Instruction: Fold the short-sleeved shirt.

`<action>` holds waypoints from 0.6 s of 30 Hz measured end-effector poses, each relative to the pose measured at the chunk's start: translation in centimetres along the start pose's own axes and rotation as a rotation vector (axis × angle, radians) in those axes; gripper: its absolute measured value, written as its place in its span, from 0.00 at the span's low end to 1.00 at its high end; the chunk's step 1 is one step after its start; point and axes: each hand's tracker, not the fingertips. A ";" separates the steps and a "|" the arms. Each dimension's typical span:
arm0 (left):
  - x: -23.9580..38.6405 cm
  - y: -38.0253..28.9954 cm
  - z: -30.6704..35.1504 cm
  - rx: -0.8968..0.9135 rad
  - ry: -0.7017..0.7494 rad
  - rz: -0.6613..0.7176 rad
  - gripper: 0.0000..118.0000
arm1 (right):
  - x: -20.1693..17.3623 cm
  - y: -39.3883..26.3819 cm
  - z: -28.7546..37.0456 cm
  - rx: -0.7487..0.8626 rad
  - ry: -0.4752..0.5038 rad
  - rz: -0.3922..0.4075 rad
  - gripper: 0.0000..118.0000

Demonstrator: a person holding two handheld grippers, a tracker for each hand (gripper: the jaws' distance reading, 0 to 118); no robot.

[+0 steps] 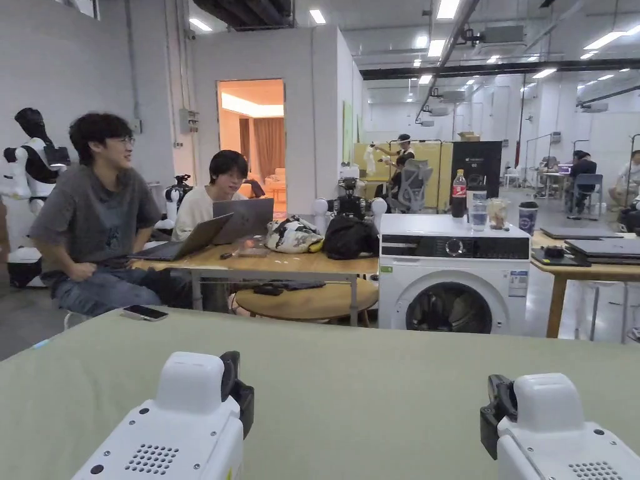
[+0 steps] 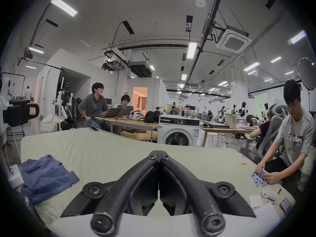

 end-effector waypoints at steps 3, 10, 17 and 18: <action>-2.1 -0.2 1.4 -0.012 0.064 -0.012 0.00 | -3.3 -0.1 -0.9 0.012 0.085 0.004 0.00; -8.0 -0.6 5.3 -0.040 0.215 0.003 0.00 | -9.9 -0.4 -2.5 0.009 0.225 -0.004 0.00; -12.7 -1.4 5.5 -0.069 0.272 -0.042 0.00 | -13.0 -0.7 -4.1 -0.009 0.288 -0.052 0.00; -12.9 -1.6 5.6 -0.074 0.273 -0.048 0.00 | -13.2 -0.7 -4.2 -0.011 0.293 -0.057 0.00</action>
